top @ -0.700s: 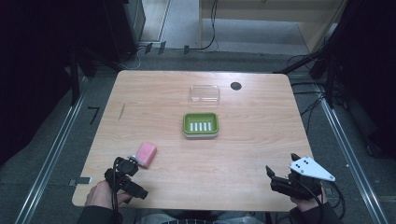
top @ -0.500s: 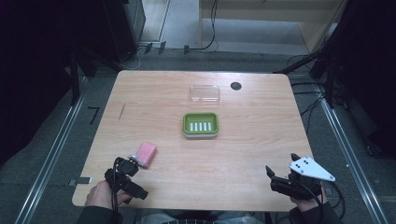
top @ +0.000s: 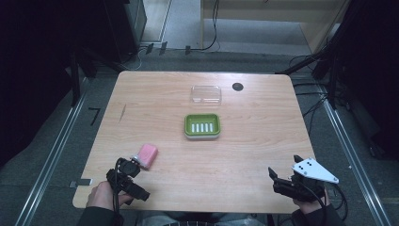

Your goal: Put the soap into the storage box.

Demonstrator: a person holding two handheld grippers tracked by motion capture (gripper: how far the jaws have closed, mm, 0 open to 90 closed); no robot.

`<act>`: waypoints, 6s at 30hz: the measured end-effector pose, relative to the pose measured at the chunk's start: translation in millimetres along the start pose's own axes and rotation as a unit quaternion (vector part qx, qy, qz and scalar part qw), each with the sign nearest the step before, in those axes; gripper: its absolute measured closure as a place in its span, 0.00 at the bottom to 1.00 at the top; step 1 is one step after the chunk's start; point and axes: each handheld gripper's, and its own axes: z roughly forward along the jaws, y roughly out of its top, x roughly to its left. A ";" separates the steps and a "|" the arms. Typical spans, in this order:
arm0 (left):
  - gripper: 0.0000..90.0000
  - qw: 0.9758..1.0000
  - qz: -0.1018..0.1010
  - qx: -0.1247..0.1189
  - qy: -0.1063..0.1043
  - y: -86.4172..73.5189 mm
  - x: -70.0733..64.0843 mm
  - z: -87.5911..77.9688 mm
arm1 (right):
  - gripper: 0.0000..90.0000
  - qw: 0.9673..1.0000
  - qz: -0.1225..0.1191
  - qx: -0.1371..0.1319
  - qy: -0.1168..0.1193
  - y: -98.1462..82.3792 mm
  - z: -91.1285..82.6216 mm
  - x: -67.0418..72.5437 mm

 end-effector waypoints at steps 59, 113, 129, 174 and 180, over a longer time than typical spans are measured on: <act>0.01 1.000 0.011 -0.029 -0.004 54.7 24.6 -13.8 | 0.15 1.000 -0.003 0.004 0.000 1.0 1.6 1.6; 0.16 0.999 -0.041 0.002 0.021 103.6 42.1 17.0 | 0.15 1.000 -0.002 0.003 0.000 1.1 2.0 1.1; 0.36 0.999 -0.036 0.001 0.023 102.6 40.8 19.5 | 0.15 1.000 -0.001 0.002 0.000 0.8 1.4 0.6; 0.43 0.999 0.025 -0.006 0.047 101.6 30.0 18.7 | 0.15 1.000 0.001 0.002 -0.001 0.3 0.6 0.6; 0.43 0.998 0.042 -0.011 0.041 104.4 27.1 14.0 | 0.15 1.000 0.001 0.001 0.000 0.2 0.7 0.3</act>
